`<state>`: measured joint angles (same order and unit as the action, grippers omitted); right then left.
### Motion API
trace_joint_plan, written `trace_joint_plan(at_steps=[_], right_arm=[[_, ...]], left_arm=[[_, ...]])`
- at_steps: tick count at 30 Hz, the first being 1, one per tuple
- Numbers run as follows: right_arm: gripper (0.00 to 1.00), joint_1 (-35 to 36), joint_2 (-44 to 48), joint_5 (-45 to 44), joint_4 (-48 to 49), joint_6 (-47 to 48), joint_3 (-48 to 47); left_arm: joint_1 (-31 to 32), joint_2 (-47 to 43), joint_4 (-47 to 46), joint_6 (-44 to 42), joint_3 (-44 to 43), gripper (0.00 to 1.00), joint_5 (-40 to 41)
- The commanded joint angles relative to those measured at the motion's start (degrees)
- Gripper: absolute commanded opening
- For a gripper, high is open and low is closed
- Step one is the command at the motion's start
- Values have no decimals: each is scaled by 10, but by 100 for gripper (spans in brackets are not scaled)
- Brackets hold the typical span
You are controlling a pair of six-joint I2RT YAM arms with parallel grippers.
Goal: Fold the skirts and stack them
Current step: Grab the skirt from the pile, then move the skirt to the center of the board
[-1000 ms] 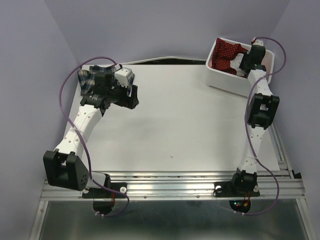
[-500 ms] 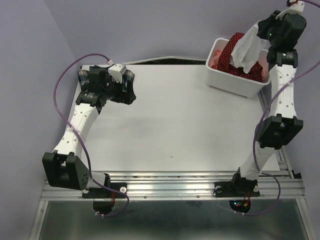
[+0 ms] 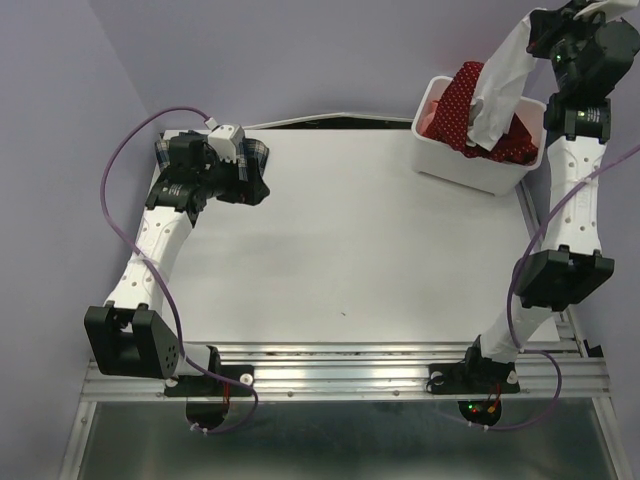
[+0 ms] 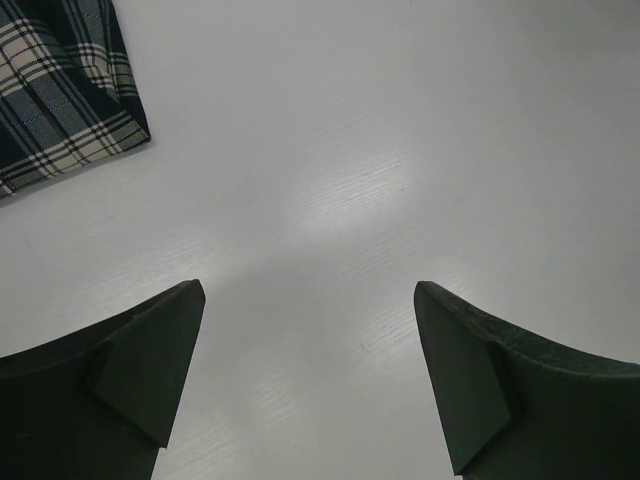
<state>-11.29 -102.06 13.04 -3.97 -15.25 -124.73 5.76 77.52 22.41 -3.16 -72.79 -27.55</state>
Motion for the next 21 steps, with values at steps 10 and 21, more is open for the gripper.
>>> trace_joint_plan(at_steps=[10,21], right_arm=[[1,-5,-30,-10,87,-2,-30],[1,-5,40,66,117,-139,-105]], left_arm=[[-4,-31,-33,-8,5,99,-17],[-5,-25,-47,5,-9,99,-41]])
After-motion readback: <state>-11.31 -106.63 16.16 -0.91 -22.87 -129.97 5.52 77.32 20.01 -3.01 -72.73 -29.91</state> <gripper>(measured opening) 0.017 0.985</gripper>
